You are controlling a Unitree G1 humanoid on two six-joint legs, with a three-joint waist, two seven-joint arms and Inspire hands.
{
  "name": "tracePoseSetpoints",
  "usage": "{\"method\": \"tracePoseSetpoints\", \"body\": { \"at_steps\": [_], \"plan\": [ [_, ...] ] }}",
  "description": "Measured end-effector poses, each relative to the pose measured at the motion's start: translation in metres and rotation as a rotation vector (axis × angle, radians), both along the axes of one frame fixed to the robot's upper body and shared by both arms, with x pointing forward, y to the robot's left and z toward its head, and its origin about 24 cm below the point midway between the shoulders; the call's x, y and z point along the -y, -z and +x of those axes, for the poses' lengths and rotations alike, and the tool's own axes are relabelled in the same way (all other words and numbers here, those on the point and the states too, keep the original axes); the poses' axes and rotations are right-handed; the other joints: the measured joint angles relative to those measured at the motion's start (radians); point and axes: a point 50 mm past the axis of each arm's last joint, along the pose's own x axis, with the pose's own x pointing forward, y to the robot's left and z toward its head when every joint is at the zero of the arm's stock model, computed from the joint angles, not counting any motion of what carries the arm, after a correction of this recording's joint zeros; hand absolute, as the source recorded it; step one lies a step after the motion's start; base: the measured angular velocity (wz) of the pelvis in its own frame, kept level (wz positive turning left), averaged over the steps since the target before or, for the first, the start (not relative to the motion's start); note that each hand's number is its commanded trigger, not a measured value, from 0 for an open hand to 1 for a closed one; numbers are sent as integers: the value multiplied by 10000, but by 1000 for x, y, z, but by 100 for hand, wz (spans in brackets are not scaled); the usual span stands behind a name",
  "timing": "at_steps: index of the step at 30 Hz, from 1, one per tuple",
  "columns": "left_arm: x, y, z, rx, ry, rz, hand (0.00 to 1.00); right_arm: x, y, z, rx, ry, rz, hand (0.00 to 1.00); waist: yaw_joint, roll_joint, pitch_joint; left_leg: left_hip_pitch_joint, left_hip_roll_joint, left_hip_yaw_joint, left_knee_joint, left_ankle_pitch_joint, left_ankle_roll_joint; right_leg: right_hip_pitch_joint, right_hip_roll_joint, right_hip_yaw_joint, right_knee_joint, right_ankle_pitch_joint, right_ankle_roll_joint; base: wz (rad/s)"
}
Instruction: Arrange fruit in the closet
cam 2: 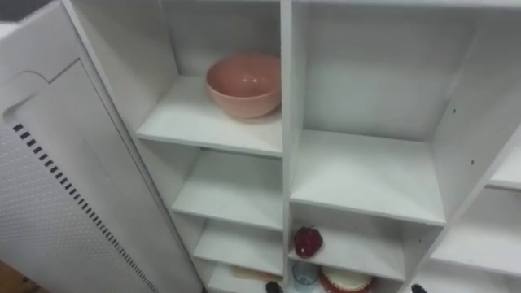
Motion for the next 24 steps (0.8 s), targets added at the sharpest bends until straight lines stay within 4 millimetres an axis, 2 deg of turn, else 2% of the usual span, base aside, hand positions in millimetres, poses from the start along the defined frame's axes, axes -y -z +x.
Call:
{"method": "tracePoseSetpoints", "body": {
  "at_steps": [1,2,4,7,12,15,18,24],
  "plan": [
    [-1,0,-3,-8,-96,129,0,-6,10,-14,-353,-373,28,0,-88,-102,-89,248,31,-8,-178,17,-28,303,70,-57,-290,60,5,0],
    [-2,0,-4,-29,-96,191,0,-9,15,-20,-538,-561,10,0,-134,-131,-112,370,47,-23,-232,16,-32,484,106,-100,-434,92,12,15],
    [-3,0,-8,-8,-425,220,0,-16,33,-53,-1420,-1067,-14,0,-460,-224,-168,1003,48,-100,-495,22,-47,1377,206,-389,-1015,176,76,30],
    [0,0,-8,206,-518,140,0,-17,45,-86,-2337,-1607,-205,0,-586,-301,-228,1485,16,-108,-659,20,-49,1884,223,-364,-1195,199,118,6],
    [-4,-2,-5,709,-1344,393,0,-31,58,-119,-3796,-3387,-670,0,-854,-365,-241,2212,25,-68,-1132,37,-88,2423,293,-246,-1351,214,142,-8],
    [-4,-3,-4,905,-1368,501,0,-42,64,-129,-4458,-4333,-900,0,-943,-365,-233,2545,73,126,-1234,18,-125,2656,385,13,-1439,224,125,-22],
    [-2,-2,-6,910,-1536,462,0,-50,69,-146,-5103,-4937,-960,0,-999,-337,-261,2762,107,187,-1365,-3,-158,2858,456,118,-1540,244,114,-11],
    [3,1,-16,753,-2032,222,0,-52,73,-180,-6225,-6216,-1283,0,-1056,-319,-277,3072,173,428,-1497,-33,-213,3022,551,314,-1680,263,103,-10]
  ]
}}
